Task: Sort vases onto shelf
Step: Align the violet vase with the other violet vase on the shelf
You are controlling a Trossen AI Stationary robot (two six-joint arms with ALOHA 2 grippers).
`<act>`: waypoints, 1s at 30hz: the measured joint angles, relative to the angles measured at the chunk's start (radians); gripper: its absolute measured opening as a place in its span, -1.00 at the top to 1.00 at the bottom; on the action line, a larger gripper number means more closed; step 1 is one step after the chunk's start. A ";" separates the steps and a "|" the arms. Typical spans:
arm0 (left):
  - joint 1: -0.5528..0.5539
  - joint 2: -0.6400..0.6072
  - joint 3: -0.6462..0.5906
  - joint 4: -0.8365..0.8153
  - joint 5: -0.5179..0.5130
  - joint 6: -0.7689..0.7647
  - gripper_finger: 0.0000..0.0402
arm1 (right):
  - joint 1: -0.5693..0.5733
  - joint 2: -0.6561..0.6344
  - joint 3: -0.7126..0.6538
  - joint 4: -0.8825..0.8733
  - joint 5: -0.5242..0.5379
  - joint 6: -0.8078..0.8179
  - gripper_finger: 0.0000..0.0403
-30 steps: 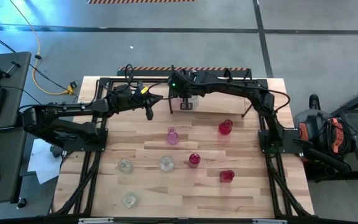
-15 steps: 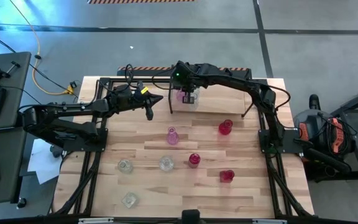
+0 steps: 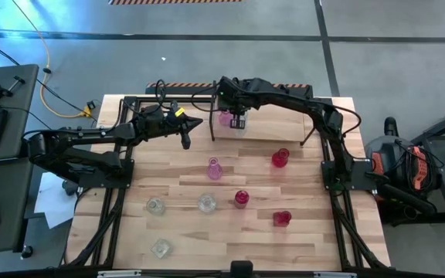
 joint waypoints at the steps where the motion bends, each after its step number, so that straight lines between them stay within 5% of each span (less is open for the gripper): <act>1: 0.000 0.000 0.000 0.000 0.000 0.000 1.00 | 0.000 0.000 0.000 0.000 -0.008 0.008 1.00; 30: 0.000 0.000 0.000 0.000 0.018 -0.001 1.00 | 0.000 0.001 -0.001 0.010 -0.102 0.019 1.00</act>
